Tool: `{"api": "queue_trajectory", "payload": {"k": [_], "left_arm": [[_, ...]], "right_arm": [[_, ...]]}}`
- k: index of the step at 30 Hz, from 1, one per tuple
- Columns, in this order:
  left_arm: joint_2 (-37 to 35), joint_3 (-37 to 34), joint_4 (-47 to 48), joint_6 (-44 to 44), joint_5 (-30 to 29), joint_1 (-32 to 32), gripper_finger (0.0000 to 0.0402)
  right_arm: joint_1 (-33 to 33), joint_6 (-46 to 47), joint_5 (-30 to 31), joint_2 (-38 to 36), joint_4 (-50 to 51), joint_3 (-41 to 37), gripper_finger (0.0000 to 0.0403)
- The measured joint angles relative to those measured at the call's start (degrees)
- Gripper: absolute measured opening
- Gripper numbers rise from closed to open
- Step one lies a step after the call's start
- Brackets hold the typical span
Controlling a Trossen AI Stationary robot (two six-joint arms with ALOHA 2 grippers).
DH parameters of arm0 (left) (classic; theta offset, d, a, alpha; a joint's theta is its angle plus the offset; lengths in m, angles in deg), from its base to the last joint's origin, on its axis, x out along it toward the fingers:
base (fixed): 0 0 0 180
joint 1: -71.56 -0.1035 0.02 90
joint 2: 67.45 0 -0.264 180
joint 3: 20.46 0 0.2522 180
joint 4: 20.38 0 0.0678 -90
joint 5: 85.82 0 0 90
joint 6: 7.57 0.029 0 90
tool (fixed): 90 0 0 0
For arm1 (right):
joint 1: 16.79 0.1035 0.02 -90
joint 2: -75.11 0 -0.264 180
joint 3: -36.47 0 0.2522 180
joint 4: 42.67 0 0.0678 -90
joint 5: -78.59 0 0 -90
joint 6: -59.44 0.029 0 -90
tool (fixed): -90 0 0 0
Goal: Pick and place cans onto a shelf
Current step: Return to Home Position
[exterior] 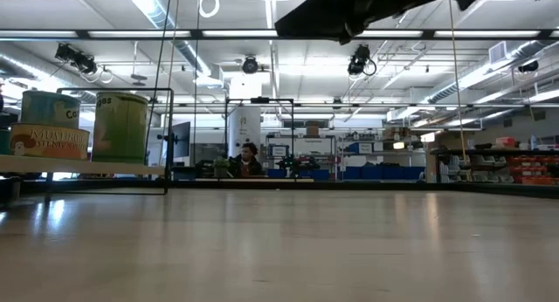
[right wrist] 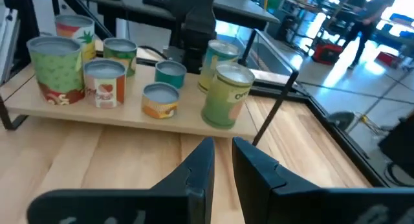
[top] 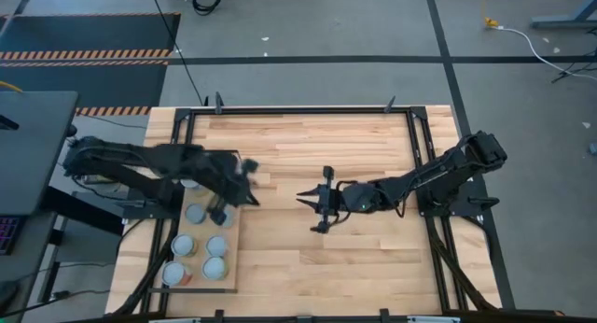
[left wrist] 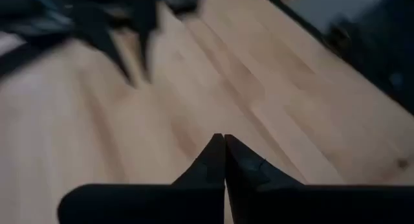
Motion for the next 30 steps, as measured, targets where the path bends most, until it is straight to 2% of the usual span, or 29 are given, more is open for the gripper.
{"api": "queue_trajectory", "payload": {"k": [5,10,13,16,19,23,27,30], "left_arm": [[-9.17,-1.80,-1.02,-4.51,-0.58,-5.87,0.0008],[-20.89,-11.42,-11.48,-8.24,-1.53,-9.06,0.0004],[-28.10,-17.75,-17.23,-8.76,-3.88,-10.16,0.0007],[-33.39,-21.43,-17.74,-8.74,-9.03,-10.77,0.0015],[-36.77,-23.03,-17.62,-8.74,-10.43,-10.87,0.0022],[-38.24,-23.02,-16.20,-8.76,-10.43,-10.76,0.0023],[-38.18,-23.02,-17.31,-10.74,-10.50,-10.76,0.0019],[-38.16,-23.02,-19.33,-11.05,-10.00,-10.94,0.0019]], "right_arm": [[-4.21,-1.70,-5.88,-1.51,0.00,-1.18,0.0061],[-7.32,-1.99,-12.72,-6.67,-3.57,-7.92,0.0061],[-9.36,-1.05,-11.69,-13.63,-2.88,-12.53,0.0061],[-10.73,-0.97,-9.60,-22.59,0.77,-16.01,0.0061],[-10.82,-0.95,-6.45,-31.37,5.73,-18.39,0.0061],[-10.81,-2.21,-4.52,-40.44,7.41,-21.64,0.0061],[-11.28,-5.50,-2.71,-45.71,7.48,-23.56,0.0061],[-11.36,-1.34,-2.60,-47.88,10.90,-24.34,0.0061]]}}
